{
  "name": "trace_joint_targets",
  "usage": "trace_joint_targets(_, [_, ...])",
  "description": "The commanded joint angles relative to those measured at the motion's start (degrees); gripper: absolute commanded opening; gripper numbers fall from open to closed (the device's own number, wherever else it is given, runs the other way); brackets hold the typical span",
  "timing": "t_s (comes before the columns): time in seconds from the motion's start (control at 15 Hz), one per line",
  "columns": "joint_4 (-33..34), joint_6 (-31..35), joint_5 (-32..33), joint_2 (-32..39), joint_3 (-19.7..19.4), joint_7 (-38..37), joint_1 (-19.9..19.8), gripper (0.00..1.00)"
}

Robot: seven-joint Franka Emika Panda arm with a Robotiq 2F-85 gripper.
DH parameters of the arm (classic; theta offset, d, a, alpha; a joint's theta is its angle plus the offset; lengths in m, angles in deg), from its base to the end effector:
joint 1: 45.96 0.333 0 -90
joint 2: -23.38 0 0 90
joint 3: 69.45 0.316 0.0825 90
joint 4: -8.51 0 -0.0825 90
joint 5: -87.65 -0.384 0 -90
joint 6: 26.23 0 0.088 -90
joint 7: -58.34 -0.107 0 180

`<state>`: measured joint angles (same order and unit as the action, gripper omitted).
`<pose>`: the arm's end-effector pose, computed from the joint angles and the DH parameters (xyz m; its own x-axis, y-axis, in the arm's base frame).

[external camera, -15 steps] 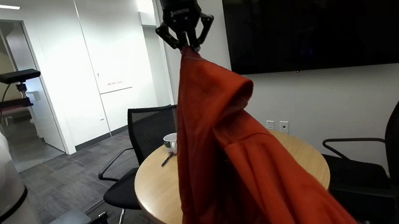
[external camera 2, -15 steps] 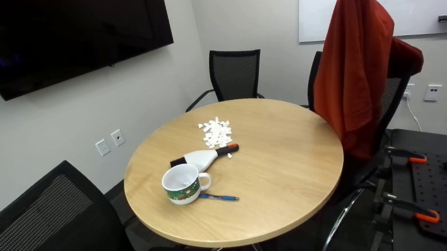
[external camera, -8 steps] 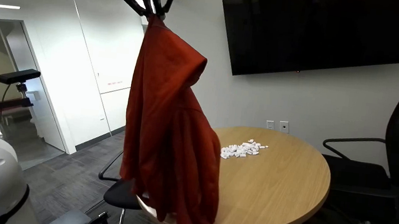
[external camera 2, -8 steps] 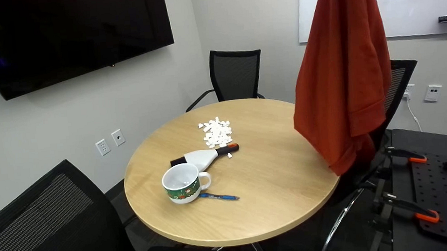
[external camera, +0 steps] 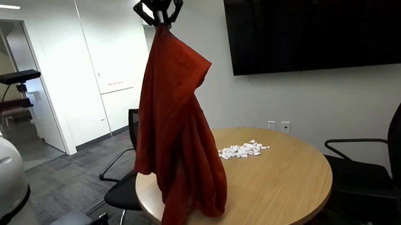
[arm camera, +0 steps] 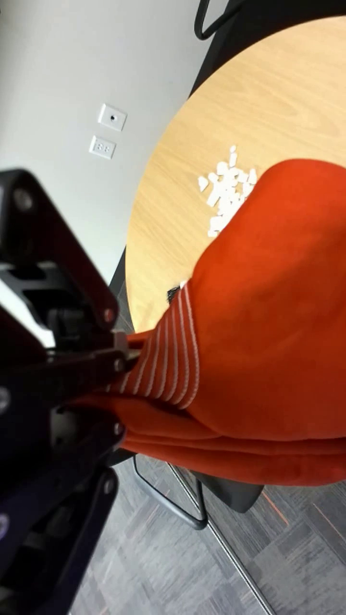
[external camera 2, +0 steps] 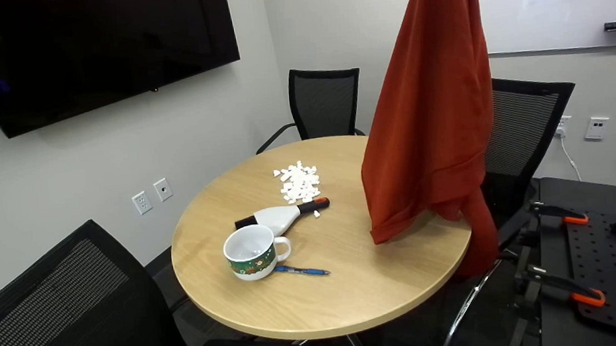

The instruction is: Pick the brown jacket on the chair then place it on the table

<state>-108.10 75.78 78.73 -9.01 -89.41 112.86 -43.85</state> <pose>0.3738 -0.1518 0.6765 0.7153 0.5544 0.4253 0.6037 -0.7969 0.0235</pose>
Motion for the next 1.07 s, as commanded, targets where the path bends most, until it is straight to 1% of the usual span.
trace_joint_targets(0.0, [-1.32, 4.87, -1.13, 4.06, -0.52, 4.66, -0.68, 0.03])
trace_joint_targets(0.53, [-12.15, 19.63, -3.52, 9.84, -0.56, 15.07, -2.01, 0.03])
trace_joint_targets(0.73, [-15.09, 23.08, -3.27, 12.45, -0.45, 16.14, -2.87, 0.03])
trace_joint_targets(1.0, [-17.87, 28.7, -2.69, 17.63, 0.1, 15.25, -4.24, 0.03])
